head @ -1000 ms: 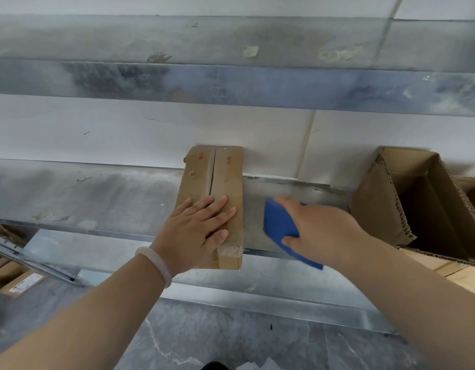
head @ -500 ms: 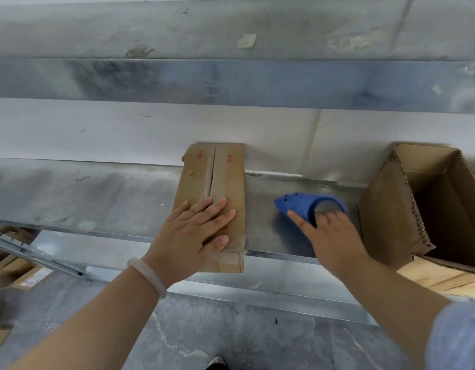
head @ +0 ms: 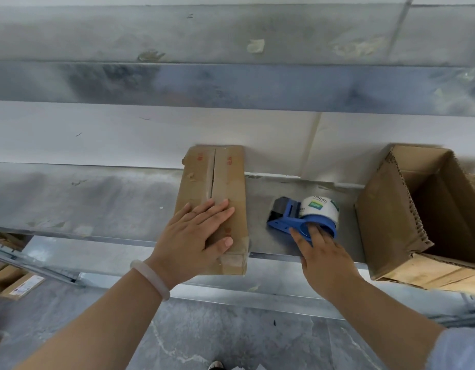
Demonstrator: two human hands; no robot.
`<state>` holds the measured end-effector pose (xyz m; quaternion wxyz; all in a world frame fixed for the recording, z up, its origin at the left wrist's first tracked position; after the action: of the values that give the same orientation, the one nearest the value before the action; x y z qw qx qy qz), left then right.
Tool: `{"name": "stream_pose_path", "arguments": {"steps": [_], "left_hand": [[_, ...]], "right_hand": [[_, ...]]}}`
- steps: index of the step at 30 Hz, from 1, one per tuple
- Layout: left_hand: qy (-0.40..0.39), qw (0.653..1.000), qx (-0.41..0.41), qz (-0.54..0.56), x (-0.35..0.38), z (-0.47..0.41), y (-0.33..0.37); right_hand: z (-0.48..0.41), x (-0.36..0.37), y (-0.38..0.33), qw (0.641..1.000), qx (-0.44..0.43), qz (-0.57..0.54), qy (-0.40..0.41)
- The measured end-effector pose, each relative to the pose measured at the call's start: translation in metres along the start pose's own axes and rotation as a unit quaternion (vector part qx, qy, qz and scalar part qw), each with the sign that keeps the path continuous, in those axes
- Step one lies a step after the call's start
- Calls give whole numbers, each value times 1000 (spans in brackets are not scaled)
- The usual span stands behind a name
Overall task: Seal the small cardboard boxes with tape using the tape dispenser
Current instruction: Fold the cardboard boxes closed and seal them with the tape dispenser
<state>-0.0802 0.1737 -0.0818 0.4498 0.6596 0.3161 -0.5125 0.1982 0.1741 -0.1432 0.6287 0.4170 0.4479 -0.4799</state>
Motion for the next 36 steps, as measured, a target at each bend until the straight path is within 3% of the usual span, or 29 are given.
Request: {"name": "stream_pose_path", "arguments": {"steps": [3, 4, 7, 11, 14, 17, 20, 23, 26, 28, 31, 33, 36], "left_hand": [[7, 998, -9, 57, -4, -1, -2], [8, 998, -9, 63, -5, -1, -2], [5, 999, -1, 36, -4, 2, 1], [-3, 999, 1, 41, -4, 1, -1], [-19, 997, 0, 73, -4, -2, -5], [-31, 987, -12, 157, -11, -4, -7], [32, 925, -91, 367, -30, 1, -10], [102, 873, -126, 460, -42, 11, -20], [143, 899, -75, 408, -42, 18, -29], [130, 944, 34, 302, -34, 20, -33], [69, 978, 157, 120, -11, 22, -43], [76, 972, 221, 35, 0, 24, -50], [116, 956, 269, 16, 7, 25, -57]], "right_hand": [[21, -5, -13, 966, 42, -249, 62], [26, -11, -22, 929, 54, -362, 62], [27, -34, -62, 773, 76, -630, 14], [15, -50, -124, 678, 52, -733, -35], [12, -46, -138, 649, 90, -756, 8], [13, -44, -135, 649, 90, -755, 18], [10, -35, -127, 672, 46, -739, 5], [14, -35, -112, 758, 18, -643, 105], [21, -48, -107, 858, -92, -437, 253], [16, -48, -111, 888, -177, -329, 266], [5, -37, -107, 903, -219, -267, 255], [0, -34, -103, 900, -232, -247, 274], [-4, -34, -104, 892, -246, -232, 300]]}}
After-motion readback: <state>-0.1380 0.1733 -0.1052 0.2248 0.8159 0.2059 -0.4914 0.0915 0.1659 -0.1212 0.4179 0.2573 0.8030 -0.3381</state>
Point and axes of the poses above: each hand's wrist, its own z-axis away from the middle knuckle, its own x-axis out of the palm, y = z × x, the point moved 2 cm from there along -z, towards the middle knuckle, and after that the axes turned 3 degrees about x, right-handed, at the moved point
